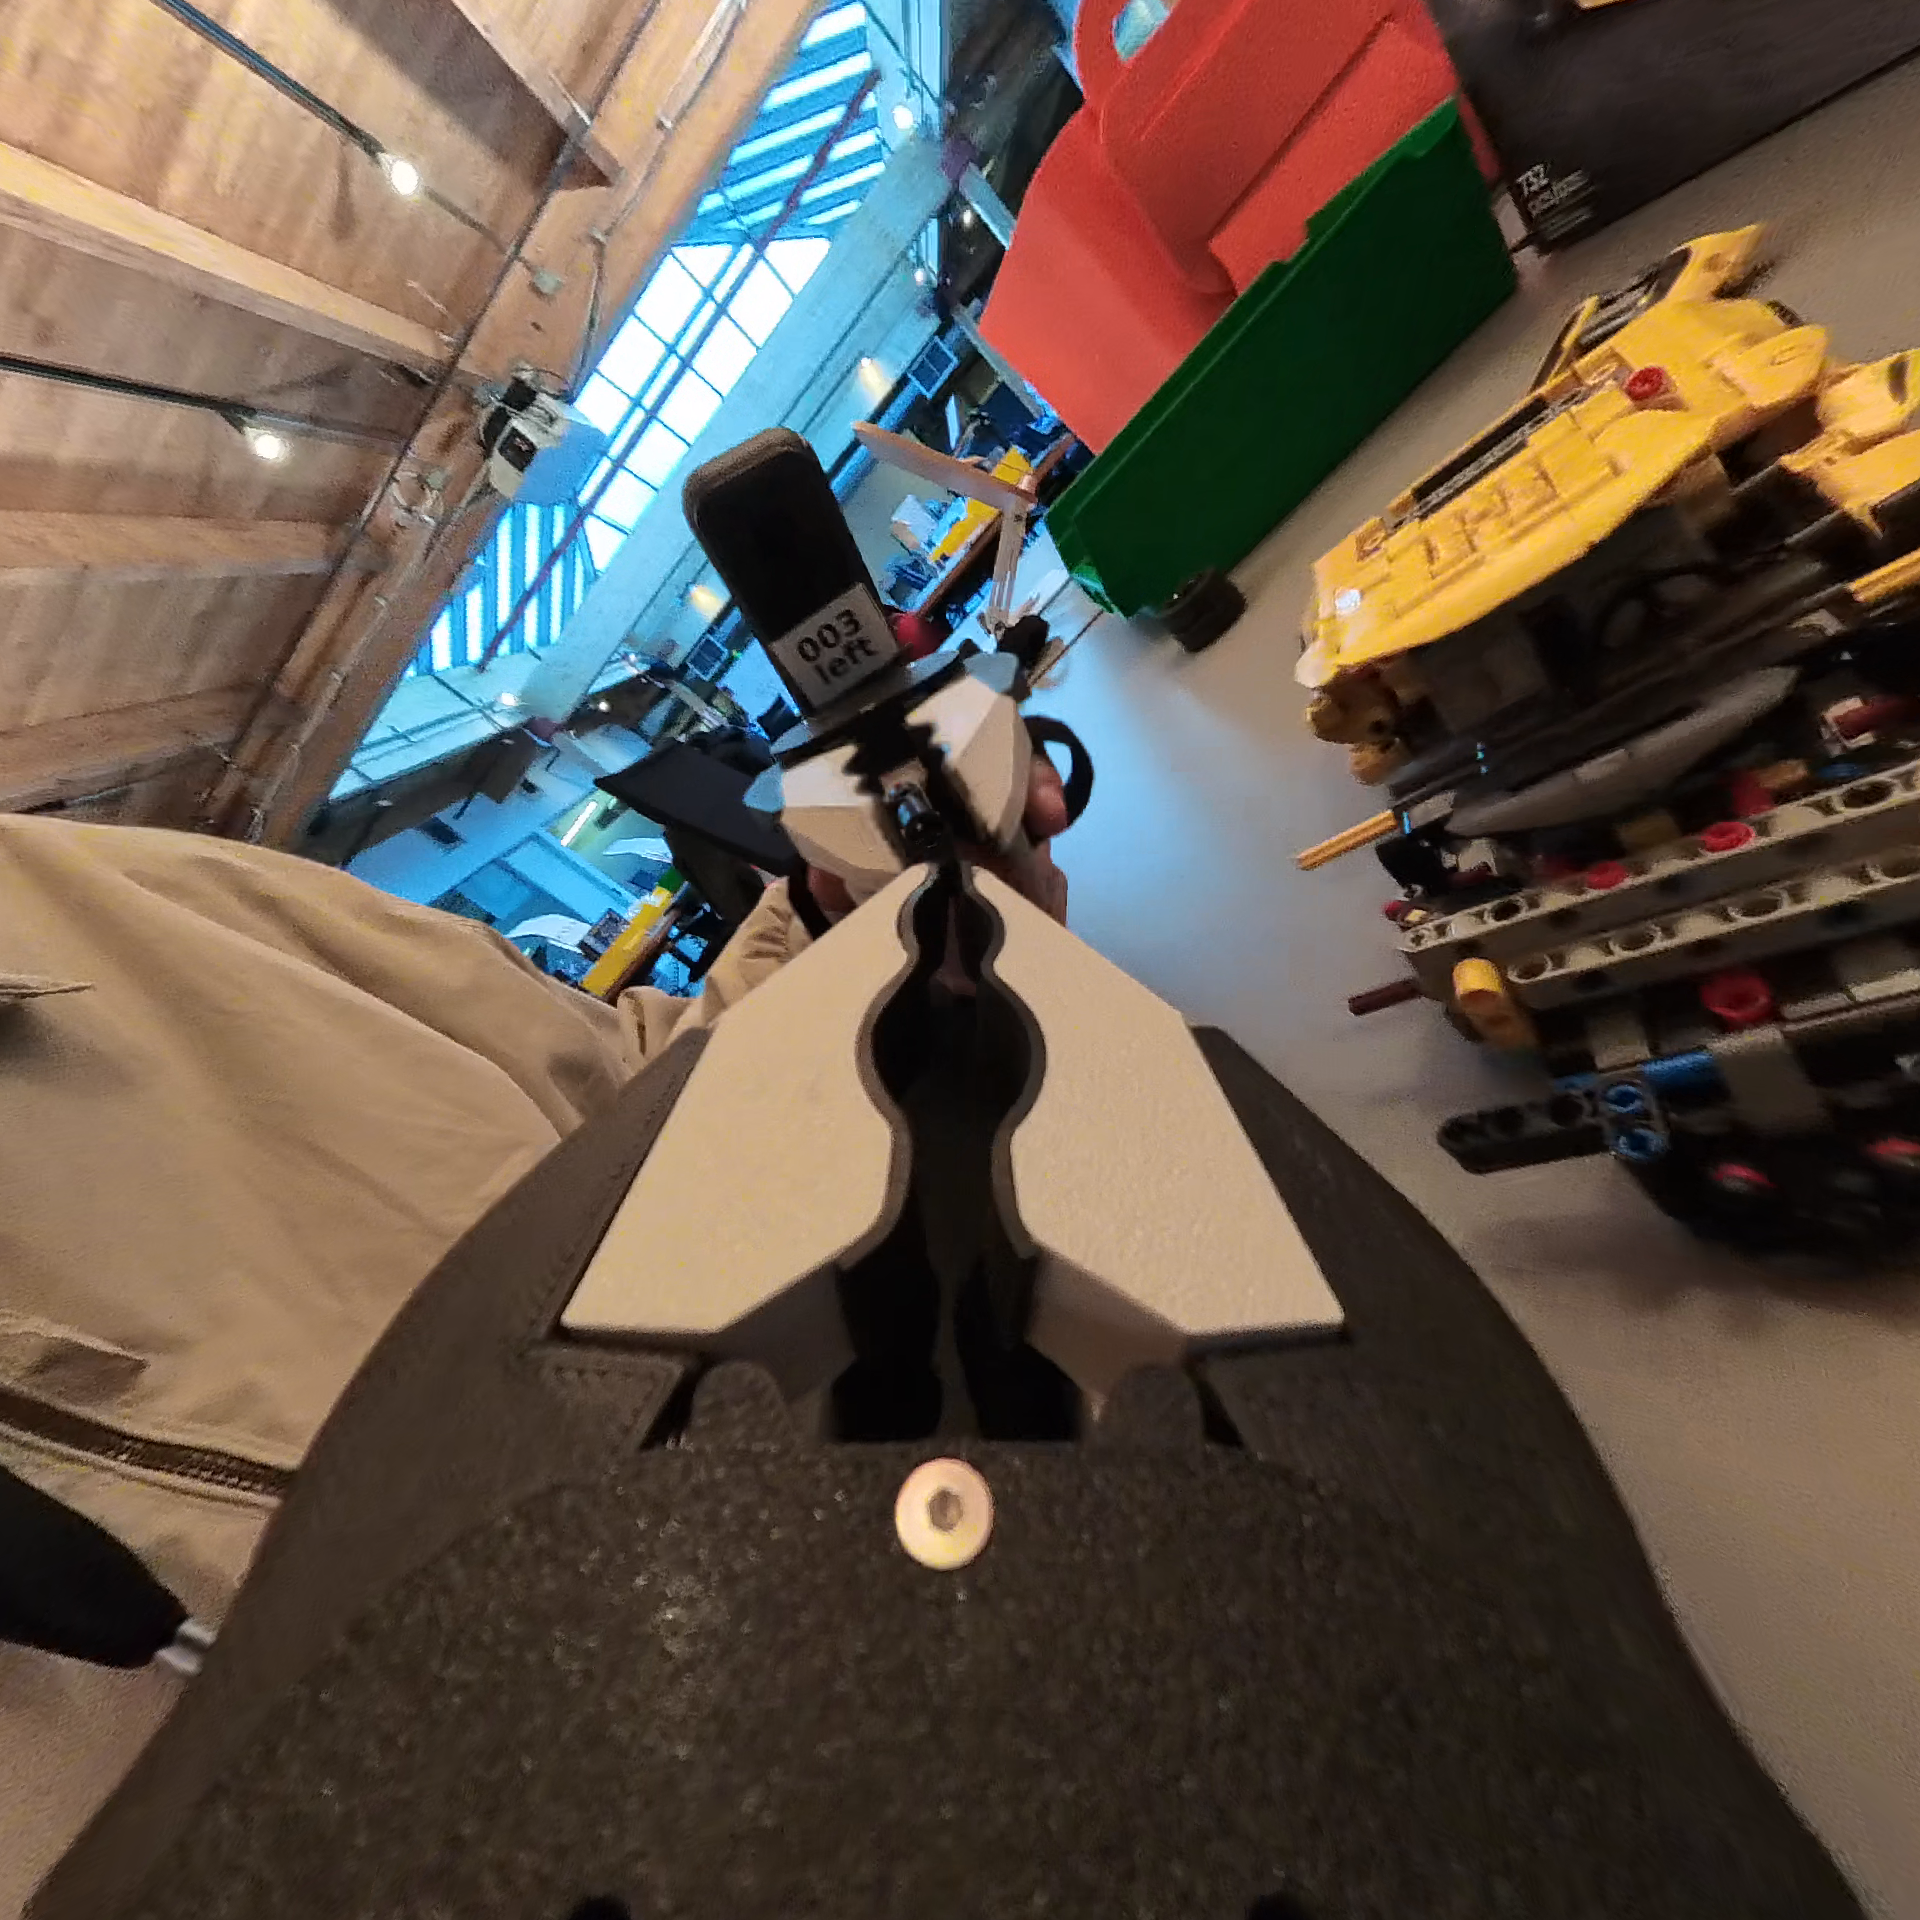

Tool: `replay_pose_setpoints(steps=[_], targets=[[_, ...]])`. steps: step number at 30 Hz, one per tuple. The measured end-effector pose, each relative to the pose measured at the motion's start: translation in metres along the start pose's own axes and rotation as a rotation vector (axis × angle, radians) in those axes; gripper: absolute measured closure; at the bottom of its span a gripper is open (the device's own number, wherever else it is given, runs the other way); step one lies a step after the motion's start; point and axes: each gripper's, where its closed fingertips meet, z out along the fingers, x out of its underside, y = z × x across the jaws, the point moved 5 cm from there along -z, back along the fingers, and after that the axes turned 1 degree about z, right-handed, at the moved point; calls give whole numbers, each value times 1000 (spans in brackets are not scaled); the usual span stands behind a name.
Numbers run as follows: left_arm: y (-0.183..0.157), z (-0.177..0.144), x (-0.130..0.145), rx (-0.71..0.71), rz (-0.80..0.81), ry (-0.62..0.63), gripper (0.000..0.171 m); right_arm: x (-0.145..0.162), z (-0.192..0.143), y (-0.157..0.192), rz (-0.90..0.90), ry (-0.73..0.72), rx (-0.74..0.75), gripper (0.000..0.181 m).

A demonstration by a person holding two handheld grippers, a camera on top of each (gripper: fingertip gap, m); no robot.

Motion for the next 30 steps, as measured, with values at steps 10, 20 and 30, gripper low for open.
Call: replay_pose_setpoints(steps=[10, 20, 30], targets=[[-3, -4, -3, 10, 16, -26, 165, 0, 0, 2, -80, -23, 33, 181], [-13, -2, 1, 177, -105, 0, 166, 1, 7, 22, -252, -9, -20, 173], [-12, -4, 0, 174, -116, -14, 166, 5, 8, 20, -297, 27, 9, 175]])
